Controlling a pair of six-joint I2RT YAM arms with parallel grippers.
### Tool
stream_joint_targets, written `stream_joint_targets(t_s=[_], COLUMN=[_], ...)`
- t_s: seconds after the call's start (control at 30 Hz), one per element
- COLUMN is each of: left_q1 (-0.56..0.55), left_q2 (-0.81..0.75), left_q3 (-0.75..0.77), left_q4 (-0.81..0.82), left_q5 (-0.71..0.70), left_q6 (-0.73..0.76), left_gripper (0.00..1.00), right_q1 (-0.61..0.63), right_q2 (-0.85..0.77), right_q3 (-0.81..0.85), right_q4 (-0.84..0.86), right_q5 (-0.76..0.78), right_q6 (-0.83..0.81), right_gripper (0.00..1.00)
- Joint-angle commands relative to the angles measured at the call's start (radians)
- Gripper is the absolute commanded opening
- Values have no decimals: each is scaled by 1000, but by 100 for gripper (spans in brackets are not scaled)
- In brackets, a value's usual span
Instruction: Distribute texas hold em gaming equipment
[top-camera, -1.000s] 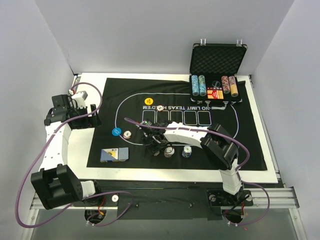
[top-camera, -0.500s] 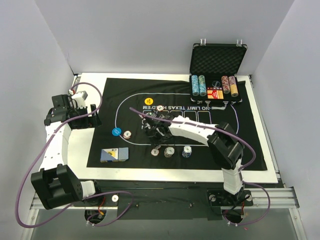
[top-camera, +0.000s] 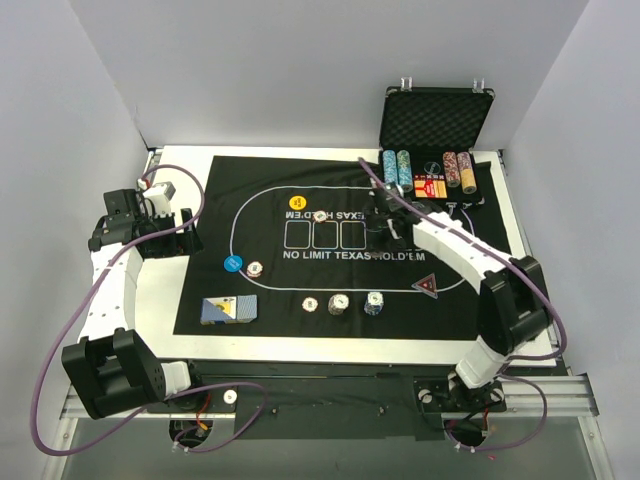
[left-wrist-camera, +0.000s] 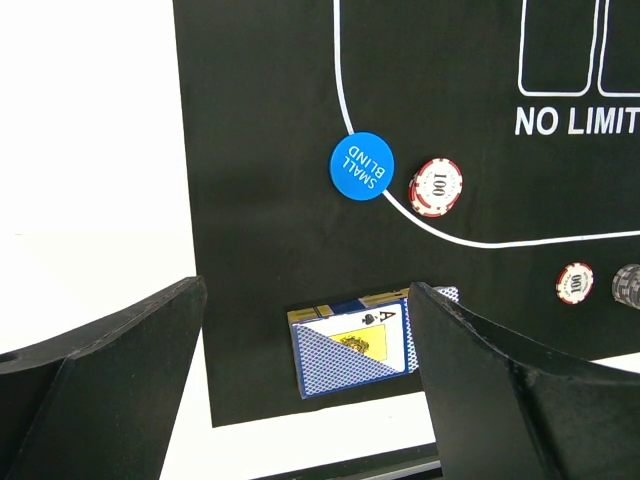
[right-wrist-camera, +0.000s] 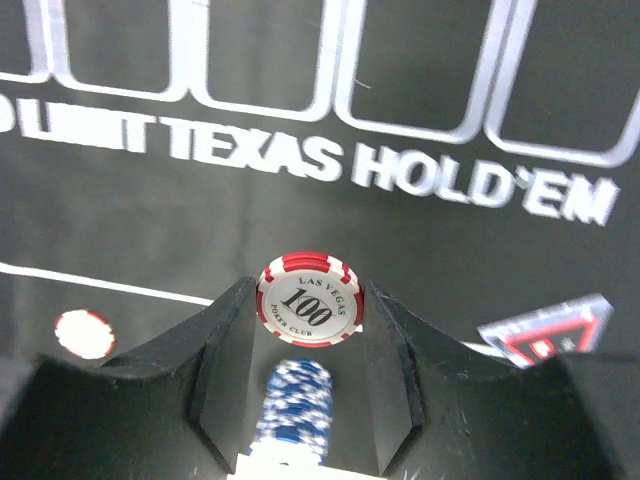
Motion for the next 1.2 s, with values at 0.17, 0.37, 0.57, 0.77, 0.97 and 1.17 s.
stream_joint_targets(t_s=[0.17, 0.37, 0.57, 0.77, 0.97, 1.17], left_q1=[6, 6, 5, 6, 5, 6], left_q2=[-11, -18, -13, -11, -7, 1], left_q3=[22, 30, 31, 40, 43, 40], left_q4=[19, 14, 14, 13, 13, 11], left_q5=[16, 19, 19, 31, 36, 39], left_q6=[-1, 2, 8, 4, 5, 4], left_gripper=[93, 93, 93, 93, 93, 93], right_q1=[-99, -100, -100, -100, -96, -27], right_q2=[-117, -95, -83, -63, -107, -231], right_q3=[-249, -304, -346, -369, -363, -300], right_q4=[-9, -6, 15, 21, 15, -15], right_q5=[121, 197, 208, 216, 213, 230], right_q6=[145, 206, 241, 252, 251, 217], right_gripper=[29, 28, 29, 34, 55, 60])
